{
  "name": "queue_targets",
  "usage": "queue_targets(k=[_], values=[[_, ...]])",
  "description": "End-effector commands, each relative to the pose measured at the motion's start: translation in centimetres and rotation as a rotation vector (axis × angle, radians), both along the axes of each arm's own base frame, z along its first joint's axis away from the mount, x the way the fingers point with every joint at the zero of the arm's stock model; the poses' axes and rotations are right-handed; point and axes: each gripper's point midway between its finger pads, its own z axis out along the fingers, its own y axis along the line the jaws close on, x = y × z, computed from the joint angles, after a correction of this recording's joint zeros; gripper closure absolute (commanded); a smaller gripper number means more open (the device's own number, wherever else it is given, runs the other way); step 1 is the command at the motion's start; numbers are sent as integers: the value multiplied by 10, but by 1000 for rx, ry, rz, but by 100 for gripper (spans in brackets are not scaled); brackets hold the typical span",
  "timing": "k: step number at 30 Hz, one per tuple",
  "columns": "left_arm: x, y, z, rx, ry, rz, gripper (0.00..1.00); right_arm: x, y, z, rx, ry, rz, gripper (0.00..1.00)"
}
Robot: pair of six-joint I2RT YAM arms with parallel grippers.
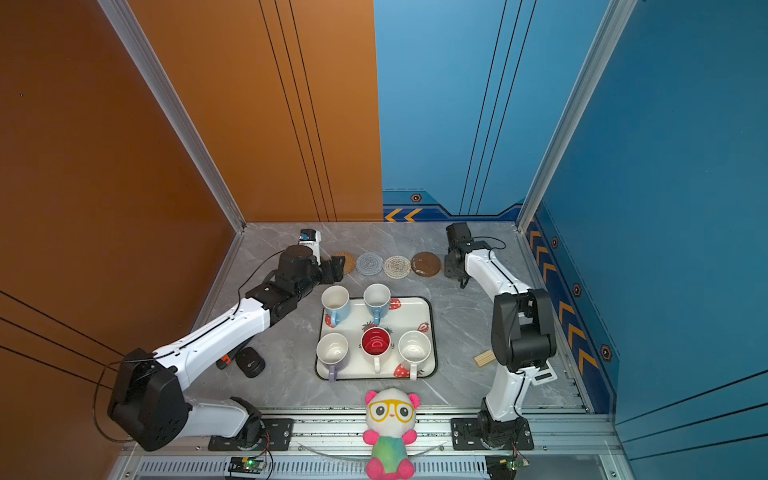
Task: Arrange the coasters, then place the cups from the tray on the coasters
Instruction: 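Lift the black mug with right gripper toward the cork paw coaster, then lower the black mug onto the cork paw coaster with right gripper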
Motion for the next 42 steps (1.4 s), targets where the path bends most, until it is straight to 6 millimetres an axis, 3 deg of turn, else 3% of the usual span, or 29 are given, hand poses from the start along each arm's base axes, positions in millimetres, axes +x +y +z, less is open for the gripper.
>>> queue_targets(k=[1, 17, 42], values=[[2, -1, -5, -20, 7, -7, 17, 39, 0, 32, 34, -167, -23, 100], [3, 1, -8, -24, 13, -5, 17, 62, -8, 14, 66, -171, -58, 100], [3, 2, -7, -31, 14, -5, 17, 58, -11, -9, 119, -130, -85, 100]])
